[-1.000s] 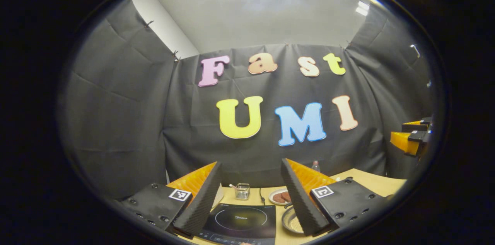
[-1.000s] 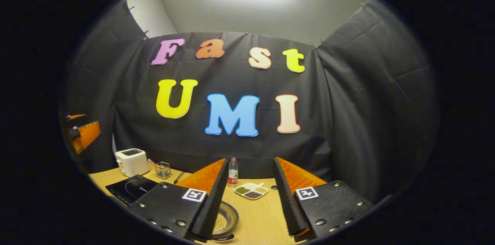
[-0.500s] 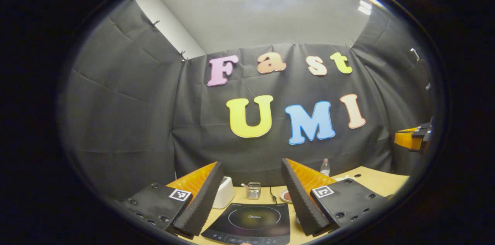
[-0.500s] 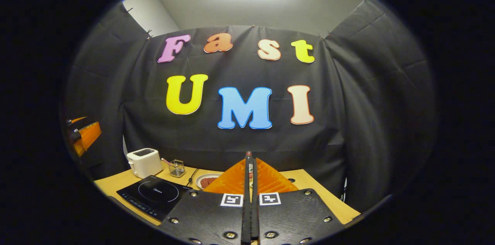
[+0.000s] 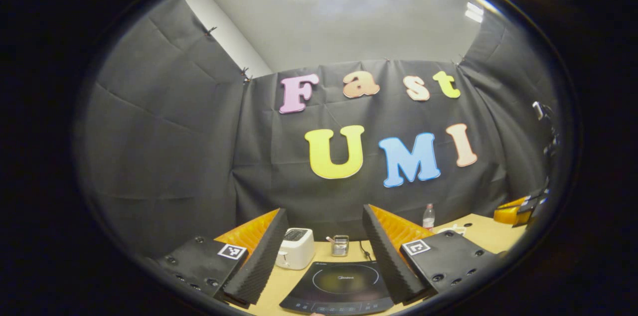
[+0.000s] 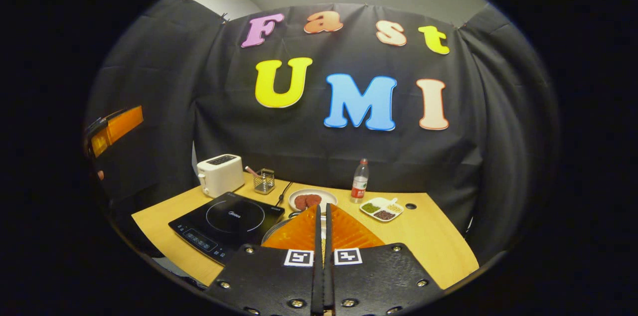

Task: First push the handle of the pot to place it horizontally, then grasp the pot with both hands and set it on the induction cooktop.

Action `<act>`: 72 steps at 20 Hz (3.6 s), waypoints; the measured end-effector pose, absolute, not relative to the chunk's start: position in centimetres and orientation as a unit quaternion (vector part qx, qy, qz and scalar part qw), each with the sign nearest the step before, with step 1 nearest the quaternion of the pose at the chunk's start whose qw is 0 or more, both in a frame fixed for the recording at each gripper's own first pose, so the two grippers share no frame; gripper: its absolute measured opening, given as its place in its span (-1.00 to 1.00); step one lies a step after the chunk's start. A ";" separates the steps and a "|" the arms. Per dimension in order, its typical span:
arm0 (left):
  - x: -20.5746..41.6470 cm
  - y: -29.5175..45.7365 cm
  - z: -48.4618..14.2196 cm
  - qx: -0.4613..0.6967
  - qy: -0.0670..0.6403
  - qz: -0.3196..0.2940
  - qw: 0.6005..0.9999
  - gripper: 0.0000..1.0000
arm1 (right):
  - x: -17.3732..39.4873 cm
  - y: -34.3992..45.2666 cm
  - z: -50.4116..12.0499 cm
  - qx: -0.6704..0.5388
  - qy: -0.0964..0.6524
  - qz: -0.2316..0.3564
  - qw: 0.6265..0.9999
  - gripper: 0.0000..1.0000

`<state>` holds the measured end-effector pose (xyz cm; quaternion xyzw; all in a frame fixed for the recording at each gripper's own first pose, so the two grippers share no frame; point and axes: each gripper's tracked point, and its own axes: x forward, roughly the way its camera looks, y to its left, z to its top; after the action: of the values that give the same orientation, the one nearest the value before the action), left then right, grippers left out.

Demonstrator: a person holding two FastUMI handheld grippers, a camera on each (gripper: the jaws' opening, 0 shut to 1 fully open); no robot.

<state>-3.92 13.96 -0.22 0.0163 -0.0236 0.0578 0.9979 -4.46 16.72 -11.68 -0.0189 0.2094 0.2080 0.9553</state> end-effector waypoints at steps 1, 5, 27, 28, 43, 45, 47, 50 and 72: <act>-4.0 14.2 -0.6 0.017 -0.022 0.060 0.998 0.95 | -5.0 17.1 -12.7 -0.023 0.221 0.217 0.950 -0.98; -4.1 14.8 -1.9 0.015 -0.006 0.074 0.997 0.95 | -7.2 18.6 -17.2 -0.040 0.276 0.256 0.925 -0.98; 2.1 7.6 -5.9 0.035 0.054 0.089 0.994 0.96 | -11.1 16.6 -32.3 -0.077 0.474 0.374 0.794 -0.98; 2.3 7.3 -5.9 0.036 0.055 0.089 0.994 1.00 | -10.8 16.4 -32.5 -0.078 0.478 0.373 0.791 -0.98; 5.4 1.4 -6.3 0.044 0.060 0.073 0.995 0.82 | -7.4 11.6 -34.4 -0.074 0.502 0.343 0.791 -0.98; 5.7 0.9 -6.6 0.046 0.061 0.073 0.994 0.82 | -6.7 10.8 -34.5 -0.075 0.502 0.335 0.794 -0.98; 6.1 0.4 -6.8 0.045 0.063 0.075 0.994 0.82 | -6.0 10.1 -34.5 -0.073 0.502 0.328 0.797 -0.98; 6.3 -0.1 -7.1 0.044 0.066 0.078 0.994 0.82 | -4.5 9.0 -34.6 -0.072 0.502 0.316 0.802 -0.98; 8.0 -2.7 -11.2 0.053 0.100 0.087 0.990 1.00 | 4.5 3.8 -35.7 -0.054 0.485 0.238 0.840 -0.98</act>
<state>7.99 -2.75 -11.18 0.0528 0.1005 0.0866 0.9898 4.51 3.84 -35.68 -0.0537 0.4852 0.2382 0.8396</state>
